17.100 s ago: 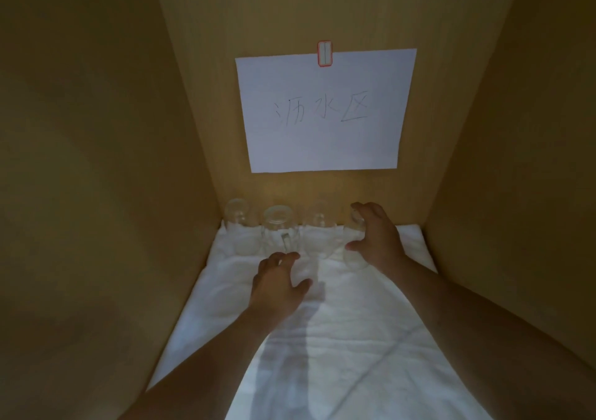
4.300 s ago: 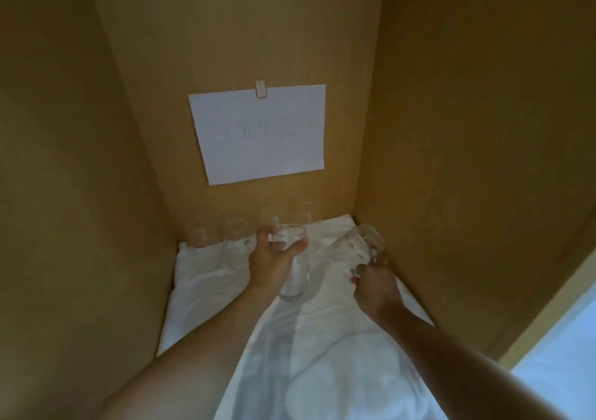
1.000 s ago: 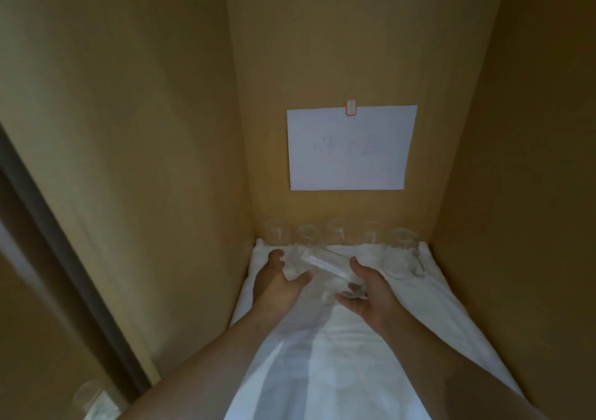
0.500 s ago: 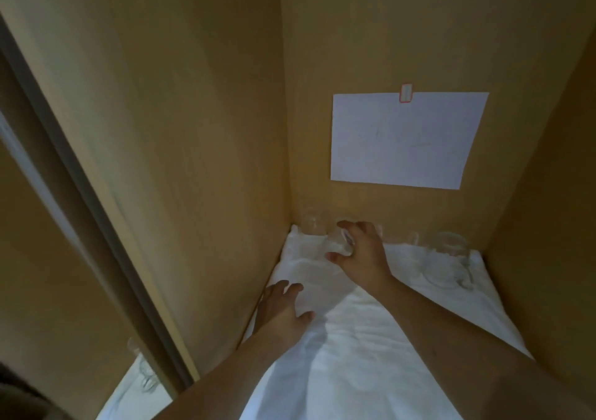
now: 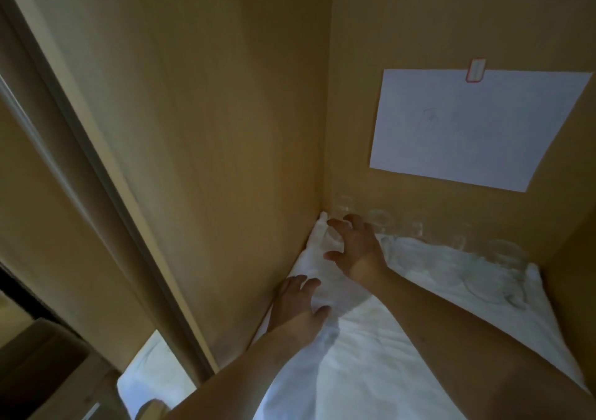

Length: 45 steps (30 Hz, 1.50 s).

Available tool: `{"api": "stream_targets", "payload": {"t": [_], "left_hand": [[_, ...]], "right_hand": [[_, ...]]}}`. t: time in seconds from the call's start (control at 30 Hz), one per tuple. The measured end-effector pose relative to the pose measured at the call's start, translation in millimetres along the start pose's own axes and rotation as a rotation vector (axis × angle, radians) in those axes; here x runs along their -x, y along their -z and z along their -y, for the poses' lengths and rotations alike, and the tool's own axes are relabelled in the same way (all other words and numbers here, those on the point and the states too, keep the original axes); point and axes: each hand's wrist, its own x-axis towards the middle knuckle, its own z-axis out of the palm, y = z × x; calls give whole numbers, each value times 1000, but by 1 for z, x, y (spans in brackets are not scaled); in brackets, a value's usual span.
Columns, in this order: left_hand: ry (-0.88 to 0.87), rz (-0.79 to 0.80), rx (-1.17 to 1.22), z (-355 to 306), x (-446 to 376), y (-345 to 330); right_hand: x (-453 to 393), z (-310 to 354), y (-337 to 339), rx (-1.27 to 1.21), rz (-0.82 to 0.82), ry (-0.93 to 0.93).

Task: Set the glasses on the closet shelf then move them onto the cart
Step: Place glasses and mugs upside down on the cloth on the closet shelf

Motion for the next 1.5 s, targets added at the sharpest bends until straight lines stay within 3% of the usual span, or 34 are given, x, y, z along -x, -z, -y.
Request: {"api": "stream_targets", "payload": {"t": [0.5, 0.67, 1.03, 1.27, 1.5], "left_hand": [[8, 46, 12, 1, -19, 0], [-15, 59, 39, -3, -24, 5], [4, 79, 223, -30, -28, 17], [-87, 35, 213, -46, -12, 25], [-216, 98, 239, -58, 10, 27]], "right_hand": [[-15, 15, -8, 136, 44, 38], [-10, 18, -3, 130, 144, 0], [45, 9, 20, 115, -33, -235], [100, 9, 31, 145, -51, -411], [164, 23, 30, 175, -98, -575]]}}
